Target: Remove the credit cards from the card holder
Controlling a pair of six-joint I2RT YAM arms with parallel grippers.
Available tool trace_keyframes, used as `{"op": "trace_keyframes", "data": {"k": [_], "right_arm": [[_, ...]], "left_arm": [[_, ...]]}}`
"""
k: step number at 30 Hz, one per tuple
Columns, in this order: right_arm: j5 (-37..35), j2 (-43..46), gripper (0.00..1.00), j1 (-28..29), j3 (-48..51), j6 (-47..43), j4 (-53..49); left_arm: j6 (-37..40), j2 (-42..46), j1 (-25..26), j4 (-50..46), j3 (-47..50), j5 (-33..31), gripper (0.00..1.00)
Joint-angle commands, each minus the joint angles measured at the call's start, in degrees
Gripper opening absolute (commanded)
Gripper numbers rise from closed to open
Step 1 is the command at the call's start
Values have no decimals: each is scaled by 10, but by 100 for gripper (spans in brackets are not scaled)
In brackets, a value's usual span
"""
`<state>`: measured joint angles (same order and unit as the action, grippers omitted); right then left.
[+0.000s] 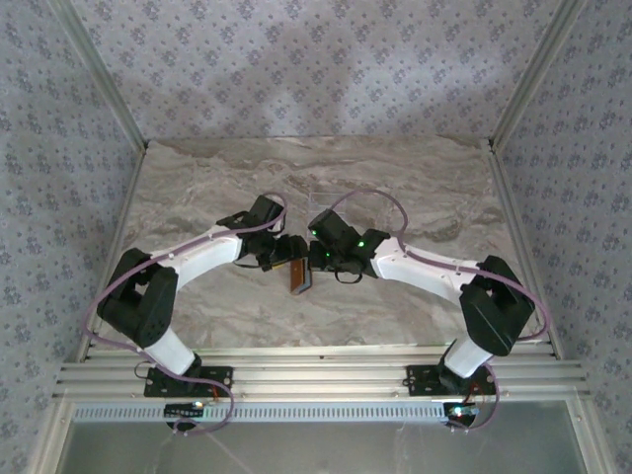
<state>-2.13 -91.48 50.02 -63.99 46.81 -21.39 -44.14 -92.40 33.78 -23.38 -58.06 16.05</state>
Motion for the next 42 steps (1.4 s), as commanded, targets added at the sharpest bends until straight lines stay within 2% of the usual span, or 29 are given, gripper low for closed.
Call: {"op": "trace_keyframes", "data": {"k": [1, 8, 16, 23, 27, 30, 32, 36, 42], "right_arm": [[-4, 14, 0, 1, -1, 7, -7], [-7, 21, 0, 0, 7, 10, -7], [-21, 23, 0, -6, 20, 12, -33], [-28, 22, 0, -27, 51, 11, -49], [-27, 22, 0, -42, 72, 7, -53], [-26, 24, 1, -58, 87, 5, -60], [-26, 28, 2, -67, 96, 3, -69], [-46, 41, 4, -85, 116, -6, -95], [-49, 55, 13, -111, 130, -19, -106]], "left_arm": [[4, -6, 5, -22, 0, -4, 68], [20, -1, 8, -60, -2, -33, 64], [29, 25, 9, -88, 1, -73, 49], [30, 31, 9, -84, 3, -71, 25], [28, 31, 9, -59, 5, -34, 10], [13, 24, 10, -20, 7, 30, 8], [-1, 20, 14, 3, 9, 49, 7], [-26, 8, 20, 42, 17, 74, 7], [-44, -16, 32, 63, 24, 66, 8]]}}
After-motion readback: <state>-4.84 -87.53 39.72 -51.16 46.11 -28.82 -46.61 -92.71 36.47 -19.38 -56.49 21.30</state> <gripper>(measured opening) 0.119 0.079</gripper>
